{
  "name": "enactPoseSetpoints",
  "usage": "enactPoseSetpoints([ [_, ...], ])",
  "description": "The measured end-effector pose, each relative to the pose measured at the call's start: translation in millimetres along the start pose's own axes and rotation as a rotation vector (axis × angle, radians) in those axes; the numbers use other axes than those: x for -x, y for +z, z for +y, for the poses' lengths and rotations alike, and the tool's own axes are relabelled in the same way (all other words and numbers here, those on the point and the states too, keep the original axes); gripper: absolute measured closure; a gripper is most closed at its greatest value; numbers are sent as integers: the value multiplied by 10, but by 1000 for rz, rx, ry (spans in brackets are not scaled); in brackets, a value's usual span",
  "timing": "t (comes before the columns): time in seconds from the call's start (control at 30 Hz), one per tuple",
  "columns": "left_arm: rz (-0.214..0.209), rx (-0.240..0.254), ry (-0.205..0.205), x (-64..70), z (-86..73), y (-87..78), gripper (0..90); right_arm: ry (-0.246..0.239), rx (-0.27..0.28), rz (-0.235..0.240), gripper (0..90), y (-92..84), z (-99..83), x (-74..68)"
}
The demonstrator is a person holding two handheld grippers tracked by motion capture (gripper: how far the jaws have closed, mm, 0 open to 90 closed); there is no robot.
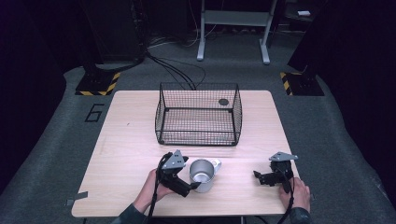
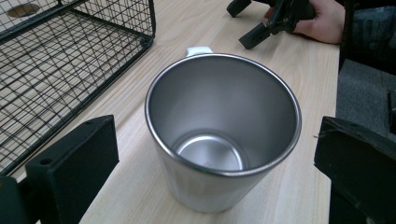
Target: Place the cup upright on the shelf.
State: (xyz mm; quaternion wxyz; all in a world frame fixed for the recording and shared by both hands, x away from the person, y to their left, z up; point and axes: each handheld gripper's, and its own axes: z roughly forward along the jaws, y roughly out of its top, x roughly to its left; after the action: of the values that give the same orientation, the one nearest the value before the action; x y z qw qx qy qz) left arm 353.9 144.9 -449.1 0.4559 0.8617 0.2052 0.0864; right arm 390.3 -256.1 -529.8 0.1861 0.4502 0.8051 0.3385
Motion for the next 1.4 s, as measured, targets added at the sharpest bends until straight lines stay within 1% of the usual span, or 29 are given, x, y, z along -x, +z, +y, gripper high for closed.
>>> enactPoseSetpoints([
  [0.13,-3,-6,5,2,26,54,0,0,0,1,0,0,0,1],
  [0.23,1,-15,23,4,67,131,0,-1,0,1,0,0,0,1],
  [0.27,1,-15,23,4,67,131,0,-1,0,1,0,0,0,1],
  [0.4,8,-30,24,20,78,232,0,-1,0,1,0,0,0,2],
  [0.43,-2,-41,25,26,78,271,0,2,-1,1,0,-1,0,0],
  [0.57,-3,-44,25,37,79,320,2,1,-1,1,0,-1,0,0],
  [0.63,3,-50,36,52,82,369,6,1,-1,1,0,-1,0,0],
  [0.67,3,-50,36,52,82,369,21,1,-1,1,0,-1,0,0],
  [0.73,18,-55,51,61,78,396,34,2,-1,1,0,-1,0,0],
  [0.77,27,-54,48,69,71,410,43,1,-1,1,0,-1,0,0],
  [0.93,34,-53,49,73,63,402,51,2,-1,1,0,-1,0,-1],
  [1.03,38,-30,43,80,39,399,55,1,-1,1,0,-1,0,0],
  [1.13,35,-22,40,75,27,390,57,2,-1,1,0,-1,0,0],
  [1.27,36,-25,39,68,20,375,57,-4,0,3,0,2,2,4],
  [1.37,30,-16,33,57,14,357,57,-1,0,2,0,1,1,2],
  [1.4,35,-15,33,54,15,347,57,-1,0,2,0,1,1,2],
])
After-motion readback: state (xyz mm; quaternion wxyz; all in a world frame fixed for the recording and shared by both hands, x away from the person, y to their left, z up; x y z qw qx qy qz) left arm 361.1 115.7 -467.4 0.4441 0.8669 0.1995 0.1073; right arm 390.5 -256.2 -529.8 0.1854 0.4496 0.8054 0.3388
